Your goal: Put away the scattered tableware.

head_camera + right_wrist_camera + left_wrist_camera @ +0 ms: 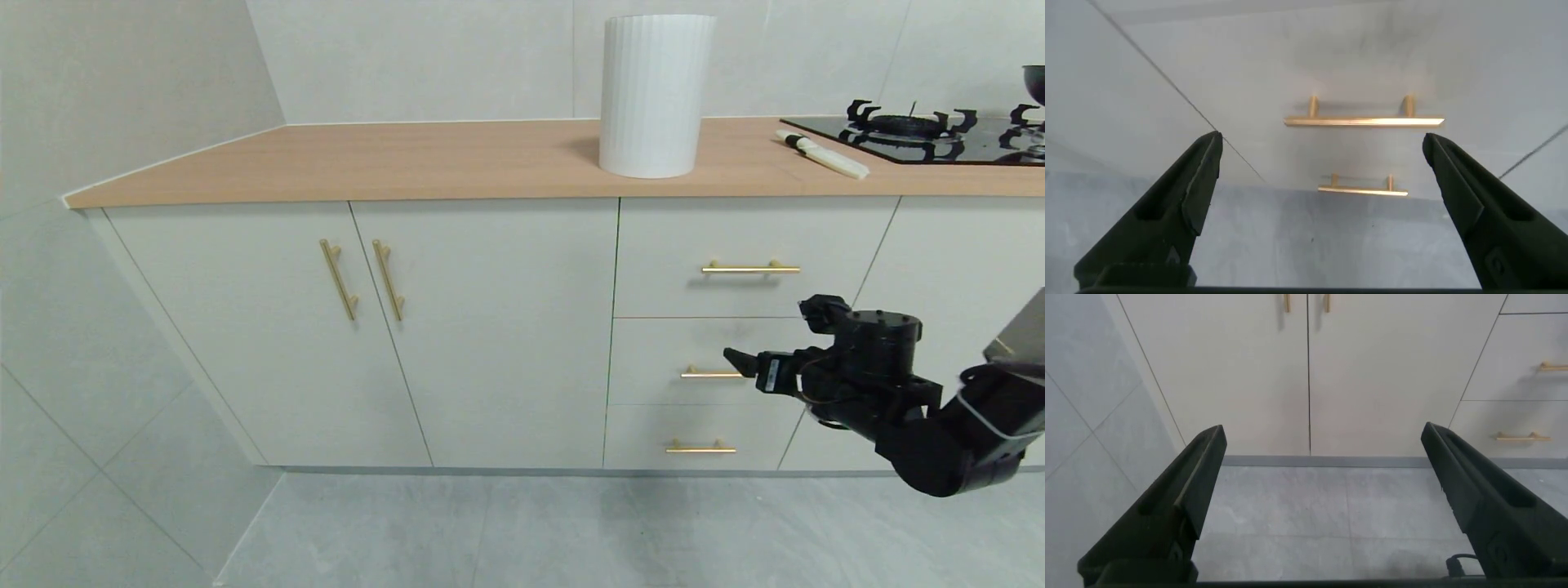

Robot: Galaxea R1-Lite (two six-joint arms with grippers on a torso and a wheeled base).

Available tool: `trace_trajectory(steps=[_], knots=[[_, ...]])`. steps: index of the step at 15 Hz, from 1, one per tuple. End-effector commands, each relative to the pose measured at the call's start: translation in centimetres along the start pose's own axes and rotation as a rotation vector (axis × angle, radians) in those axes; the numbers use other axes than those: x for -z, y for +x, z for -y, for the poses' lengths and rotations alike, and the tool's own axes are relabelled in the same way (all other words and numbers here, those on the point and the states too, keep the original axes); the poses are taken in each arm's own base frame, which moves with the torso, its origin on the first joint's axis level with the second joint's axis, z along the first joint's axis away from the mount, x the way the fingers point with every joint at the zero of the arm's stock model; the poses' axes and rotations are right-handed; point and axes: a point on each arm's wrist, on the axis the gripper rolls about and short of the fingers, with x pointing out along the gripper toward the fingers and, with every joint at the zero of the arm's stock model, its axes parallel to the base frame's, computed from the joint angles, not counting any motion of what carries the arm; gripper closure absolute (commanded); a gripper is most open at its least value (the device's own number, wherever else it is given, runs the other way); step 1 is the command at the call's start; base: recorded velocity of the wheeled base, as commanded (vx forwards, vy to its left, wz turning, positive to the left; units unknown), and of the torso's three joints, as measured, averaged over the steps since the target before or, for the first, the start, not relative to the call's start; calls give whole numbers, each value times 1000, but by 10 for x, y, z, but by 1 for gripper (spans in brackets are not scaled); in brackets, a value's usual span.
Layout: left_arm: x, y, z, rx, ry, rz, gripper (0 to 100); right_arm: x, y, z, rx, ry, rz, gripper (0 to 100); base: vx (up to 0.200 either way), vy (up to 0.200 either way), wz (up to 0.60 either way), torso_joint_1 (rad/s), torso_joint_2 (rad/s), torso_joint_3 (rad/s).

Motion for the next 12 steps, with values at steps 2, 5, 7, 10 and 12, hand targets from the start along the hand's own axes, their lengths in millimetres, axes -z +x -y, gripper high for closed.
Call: trace_trajectory(steps=[2,5,7,10,12], knots=[[0,0,0,0,0,-3,0,-39,-86,-13,23,-6,132,0,0,0,0,0,0,0],[0,0,0,0,0,-1,0,-40,-157,-13,77,-77,202,0,0,0,0,0,0,0],[0,0,0,0,0,0,0,-42,-190,-12,86,-88,267,0,0,0,0,0,0,0],[0,0,0,0,0,-3,0,-41,-270,-5,190,-158,479,0,0,0,0,0,0,0],[0,0,0,0,0,-1,0,-34,-306,-1,244,-191,529,0,0,0,0,0,0,0]])
